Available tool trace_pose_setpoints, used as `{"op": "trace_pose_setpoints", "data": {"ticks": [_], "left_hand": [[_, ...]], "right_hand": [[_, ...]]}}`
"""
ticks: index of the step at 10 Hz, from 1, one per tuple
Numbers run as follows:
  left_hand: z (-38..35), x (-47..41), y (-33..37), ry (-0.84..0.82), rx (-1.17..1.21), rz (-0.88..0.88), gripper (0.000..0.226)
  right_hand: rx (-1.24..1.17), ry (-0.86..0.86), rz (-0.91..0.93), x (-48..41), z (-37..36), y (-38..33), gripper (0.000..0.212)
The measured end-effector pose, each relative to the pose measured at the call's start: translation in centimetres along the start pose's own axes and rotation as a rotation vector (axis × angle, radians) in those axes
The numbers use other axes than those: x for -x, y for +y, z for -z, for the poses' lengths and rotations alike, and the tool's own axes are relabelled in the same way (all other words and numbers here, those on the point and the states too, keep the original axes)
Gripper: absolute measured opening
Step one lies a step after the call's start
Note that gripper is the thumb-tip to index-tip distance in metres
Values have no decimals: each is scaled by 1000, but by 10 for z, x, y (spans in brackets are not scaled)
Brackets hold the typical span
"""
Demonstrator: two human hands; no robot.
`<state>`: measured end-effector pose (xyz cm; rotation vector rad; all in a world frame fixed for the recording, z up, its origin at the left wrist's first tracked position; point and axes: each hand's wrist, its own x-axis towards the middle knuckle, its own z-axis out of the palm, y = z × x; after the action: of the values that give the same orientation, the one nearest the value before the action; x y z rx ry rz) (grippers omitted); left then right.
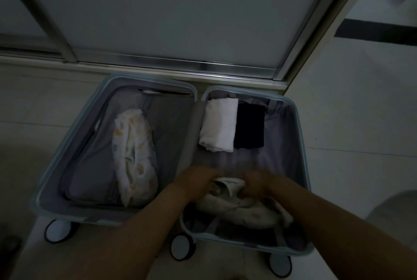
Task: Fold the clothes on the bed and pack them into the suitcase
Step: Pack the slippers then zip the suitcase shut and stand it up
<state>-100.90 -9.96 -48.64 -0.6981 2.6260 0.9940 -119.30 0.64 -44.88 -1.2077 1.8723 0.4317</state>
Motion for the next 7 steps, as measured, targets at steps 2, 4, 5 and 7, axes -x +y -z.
{"op": "trace_pose_setpoints", "data": {"ticks": [2,4,5,7], "left_hand": [[0,-9,6,-100,-102,1,36],[7,-3,9,-37,41,15,35],[31,7,6,337,68,-54,34],[68,54,-55,703,-144,213,44]], "right_hand": [[10,-117,81,15,-12,-5,48],[-349,-93,105,14,16,-23,44],[-400,101,217,-2,36,-53,33],[-338,358,429,-20,60,-141,35]]}}
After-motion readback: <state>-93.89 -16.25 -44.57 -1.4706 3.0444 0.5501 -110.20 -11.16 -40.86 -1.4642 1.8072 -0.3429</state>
